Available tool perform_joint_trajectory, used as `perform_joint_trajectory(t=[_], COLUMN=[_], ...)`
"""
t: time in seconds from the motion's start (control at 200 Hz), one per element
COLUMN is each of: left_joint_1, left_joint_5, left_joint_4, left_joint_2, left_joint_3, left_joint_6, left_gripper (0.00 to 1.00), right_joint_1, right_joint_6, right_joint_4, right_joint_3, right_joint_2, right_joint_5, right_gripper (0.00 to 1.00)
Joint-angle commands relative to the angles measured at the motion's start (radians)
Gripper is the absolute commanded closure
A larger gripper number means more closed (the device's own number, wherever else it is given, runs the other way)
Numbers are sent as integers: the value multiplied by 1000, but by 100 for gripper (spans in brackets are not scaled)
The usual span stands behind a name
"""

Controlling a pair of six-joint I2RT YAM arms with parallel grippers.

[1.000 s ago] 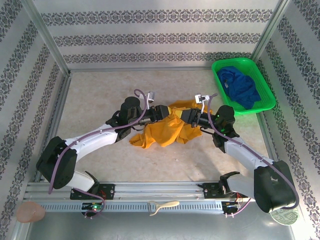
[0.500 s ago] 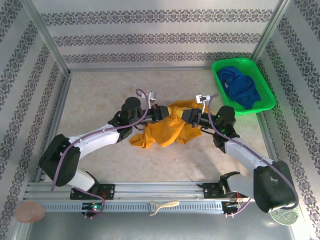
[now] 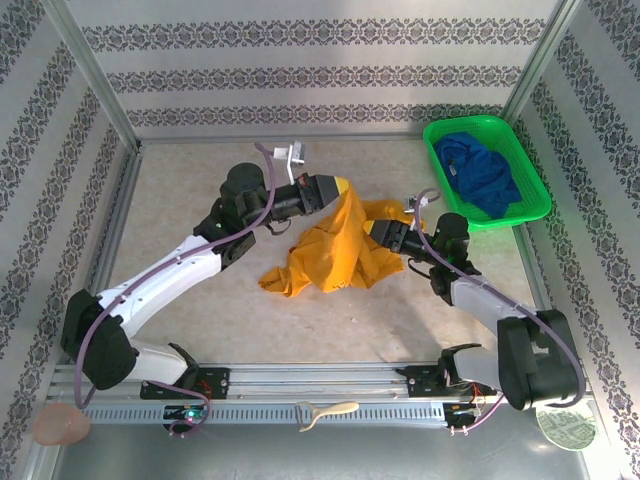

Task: Fold the inside-out t-shirt

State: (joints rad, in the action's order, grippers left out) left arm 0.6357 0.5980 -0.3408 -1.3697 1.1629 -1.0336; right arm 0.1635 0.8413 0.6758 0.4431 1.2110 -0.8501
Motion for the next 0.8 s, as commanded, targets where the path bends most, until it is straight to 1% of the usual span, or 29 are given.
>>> perform_joint_trajectory(t=[0.0, 0.075, 0.135, 0.205, 0.29, 0.38, 0.475, 0.545, 0.605, 0.679, 0.704, 0.729, 0.794], left_joint_1=[12, 12, 13, 19, 29, 40, 48, 55, 65, 88, 98, 110, 134], left_joint_5=[-15, -46, -67, -92, -112, -127, -136, -145, -153, -160, -162, -162, -153], left_joint_4=[101, 101, 114, 135, 160, 179, 185, 201, 208, 209, 209, 209, 217], left_joint_2=[19, 30, 34, 38, 35, 29, 24, 21, 24, 22, 21, 18, 6], left_joint_3=[39, 31, 30, 34, 48, 65, 78, 89, 95, 101, 104, 105, 114], left_joint_6=[-17, -30, -32, -24, -7, 6, 12, 18, 23, 25, 25, 26, 38], left_gripper=[100, 100, 100, 100, 100, 100, 100, 100, 100, 100, 100, 100, 100], right_joint_1=[-2, 9, 24, 61, 146, 255, 350, 400, 418, 402, 385, 362, 279], right_joint_6=[-92, -173, -226, -268, -315, -352, -370, -373, -362, -340, -328, -309, -241], right_joint_4=[-214, -429, -569, -675, -765, -803, -797, -771, -752, -729, -708, -674, -554], right_joint_3=[45, 96, 143, 199, 277, 350, 397, 413, 420, 404, 390, 363, 286], right_joint_2=[-155, -277, -351, -404, -411, -370, -290, -233, -193, -159, -155, -153, -152], right_joint_5=[72, 144, 193, 242, 316, 402, 475, 526, 578, 656, 670, 667, 598], right_gripper=[46, 44, 42, 41, 39, 34, 31, 31, 31, 40, 47, 59, 86])
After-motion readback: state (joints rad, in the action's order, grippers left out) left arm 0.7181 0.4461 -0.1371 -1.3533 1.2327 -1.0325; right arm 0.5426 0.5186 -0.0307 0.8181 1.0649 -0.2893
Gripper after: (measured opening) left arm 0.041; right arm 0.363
